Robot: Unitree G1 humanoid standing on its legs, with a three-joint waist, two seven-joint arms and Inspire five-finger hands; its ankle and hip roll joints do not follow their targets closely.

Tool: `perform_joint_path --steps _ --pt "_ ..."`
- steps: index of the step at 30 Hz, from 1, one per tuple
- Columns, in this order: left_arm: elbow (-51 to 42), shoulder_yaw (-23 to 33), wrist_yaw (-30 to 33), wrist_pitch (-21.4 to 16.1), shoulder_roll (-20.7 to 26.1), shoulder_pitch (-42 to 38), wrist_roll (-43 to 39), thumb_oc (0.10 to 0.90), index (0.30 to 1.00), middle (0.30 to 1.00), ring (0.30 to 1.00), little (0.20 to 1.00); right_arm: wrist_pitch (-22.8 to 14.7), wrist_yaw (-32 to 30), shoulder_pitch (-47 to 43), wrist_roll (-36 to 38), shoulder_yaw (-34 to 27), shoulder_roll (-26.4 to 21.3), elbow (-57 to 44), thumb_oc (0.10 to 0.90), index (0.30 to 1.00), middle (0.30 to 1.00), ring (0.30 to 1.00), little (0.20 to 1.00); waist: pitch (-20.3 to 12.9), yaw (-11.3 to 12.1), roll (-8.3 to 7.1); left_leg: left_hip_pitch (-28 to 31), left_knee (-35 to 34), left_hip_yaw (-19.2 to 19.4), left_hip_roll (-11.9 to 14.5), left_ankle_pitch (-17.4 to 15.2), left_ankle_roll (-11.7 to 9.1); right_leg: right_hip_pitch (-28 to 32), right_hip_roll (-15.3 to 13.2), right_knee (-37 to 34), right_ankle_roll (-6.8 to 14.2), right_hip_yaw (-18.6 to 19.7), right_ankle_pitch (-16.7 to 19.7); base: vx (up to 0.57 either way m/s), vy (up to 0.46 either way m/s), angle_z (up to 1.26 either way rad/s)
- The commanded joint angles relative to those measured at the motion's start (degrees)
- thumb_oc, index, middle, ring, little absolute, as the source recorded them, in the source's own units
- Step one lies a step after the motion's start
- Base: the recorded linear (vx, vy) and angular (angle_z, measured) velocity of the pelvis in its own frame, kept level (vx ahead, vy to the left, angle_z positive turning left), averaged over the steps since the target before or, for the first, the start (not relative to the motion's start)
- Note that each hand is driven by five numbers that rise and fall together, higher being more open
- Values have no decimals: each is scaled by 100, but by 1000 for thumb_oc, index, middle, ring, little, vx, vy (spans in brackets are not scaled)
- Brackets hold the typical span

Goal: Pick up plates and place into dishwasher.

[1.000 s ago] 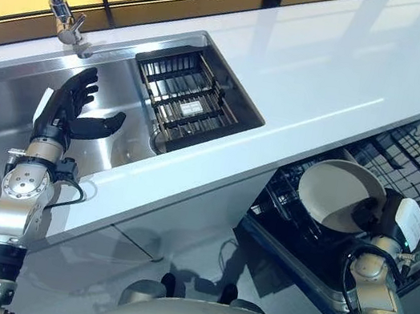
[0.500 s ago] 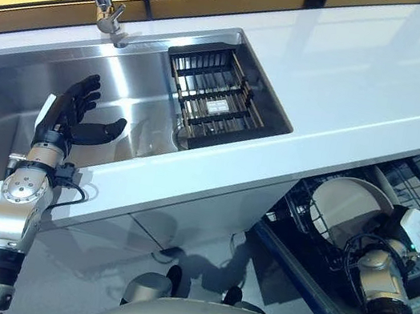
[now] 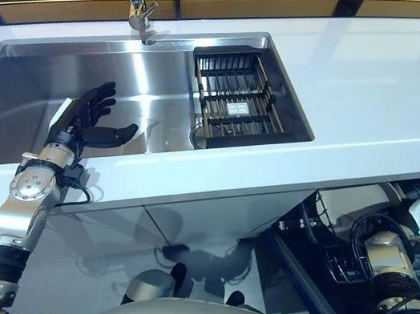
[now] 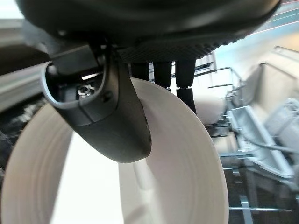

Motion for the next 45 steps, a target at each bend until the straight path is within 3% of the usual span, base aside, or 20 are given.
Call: perform_joint_path --steps 1,8,26,32,37,40,41,45 --pt "-317 -124 -17 -458 248 -501 30 800 900 900 900 900 -652 -169 -493 162 315 13 -798 800 900 900 900 900 -378 41 -134 56 14 325 -198 -347 134 98 62 382 109 160 -398 -2 6 -3" --pt "-316 -89 -16 -497 141 -434 95 800 900 900 900 900 -1051 -346 79 161 -141 177 -1694 800 900 900 900 900 -393 -156 -168 109 14 468 -191 -412 184 80 81 376 163 334 -367 -7 -1 -2" --pt "-265 -20 17 -523 51 -564 141 800 900 900 900 900 -1321 -385 664 524 -747 436 -2430 800 900 900 900 900 -406 -575 -265 210 14 883 -100 -524 166 37 146 303 217 684 -305 -24 -18 -12" --pt "-204 126 28 -616 51 -506 197 800 900 900 900 900 -1597 -333 926 1115 -1021 608 -2797 800 900 900 900 900 -415 -718 -275 221 14 1041 -70 -551 148 -5 179 282 227 800 -293 -28 -36 -12" --pt "-51 282 36 -759 84 -484 190 800 900 900 900 900 -2171 -540 1142 2360 -1292 953 -2700 800 900 900 900 900 -427 -815 -256 219 14 1144 -44 -555 135 -56 198 311 227 870 -298 2 -36 -14" --pt "22 333 44 -811 81 -466 237 800 900 900 900 900 -2780 -744 1265 3209 -1480 1326 -2449 800 900 900 900 900 -429 -860 -219 222 14 1183 -35 -573 137 -68 202 314 225 887 -309 3 -38 -12" --pt "28 361 42 -809 98 -453 251 800 900 900 900 900 -3184 -918 1314 3639 -1554 1534 -2292 800 900 900 900 900 -419 -872 -187 200 14 1214 -27 -526 139 -101 206 333 206 884 -282 13 -38 -4" --pt "71 358 54 -809 202 -475 192 800 900 900 900 900 -3736 -1173 1315 4163 -1688 1767 -1759 800 900 900 900 900 -425 -864 -123 233 14 1191 -31 -591 134 -70 208 338 204 868 -349 26 -37 -4"
